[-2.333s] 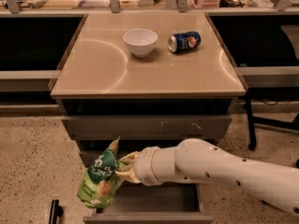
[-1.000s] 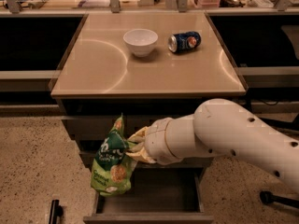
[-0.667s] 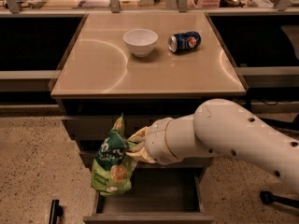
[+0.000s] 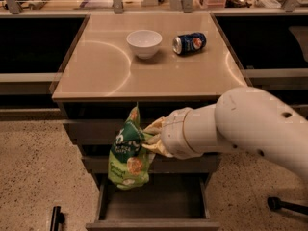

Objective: Pick green rice chip bag from bottom drawer and place on counter

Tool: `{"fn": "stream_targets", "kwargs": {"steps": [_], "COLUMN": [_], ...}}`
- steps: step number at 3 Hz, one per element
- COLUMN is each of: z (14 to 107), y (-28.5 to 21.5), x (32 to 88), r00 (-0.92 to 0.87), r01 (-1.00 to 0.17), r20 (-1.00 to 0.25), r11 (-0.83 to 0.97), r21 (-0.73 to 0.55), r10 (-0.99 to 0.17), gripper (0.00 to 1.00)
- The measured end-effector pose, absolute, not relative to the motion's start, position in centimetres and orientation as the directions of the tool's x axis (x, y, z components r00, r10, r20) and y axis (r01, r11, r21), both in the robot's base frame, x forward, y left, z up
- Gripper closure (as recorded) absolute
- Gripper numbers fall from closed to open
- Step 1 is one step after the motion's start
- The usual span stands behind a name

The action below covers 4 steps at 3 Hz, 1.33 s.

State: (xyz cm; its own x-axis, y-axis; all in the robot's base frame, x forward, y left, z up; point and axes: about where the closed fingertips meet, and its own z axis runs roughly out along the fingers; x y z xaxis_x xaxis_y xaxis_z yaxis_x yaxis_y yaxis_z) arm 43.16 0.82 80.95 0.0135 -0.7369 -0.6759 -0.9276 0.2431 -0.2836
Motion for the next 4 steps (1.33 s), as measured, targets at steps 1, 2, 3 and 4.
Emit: {"fn": "stream_targets", "kwargs": {"steps": [1,2,3,4], "z": [84.8,88.1,90.1,90.3], "y": [-2.2,-5.2,-7.1,-7.2], "x": [44.4,46.6,48.6,48.7], "r00": [0.019,0.009,0.011,0.012], "r01": [-0.899,-0.876,-0.849,-0.846], "r20": [-0.628,-0.589,-0.569,-0.567], "r11": [0.262,0.277,0.293,0.294], "r21": [-0.351,-0.394,-0.44,-0.445], "r10": [-0.778,-0.808,-0.822,-0.824], "gripper": [1.0,1.0,1.0,1.0]}}
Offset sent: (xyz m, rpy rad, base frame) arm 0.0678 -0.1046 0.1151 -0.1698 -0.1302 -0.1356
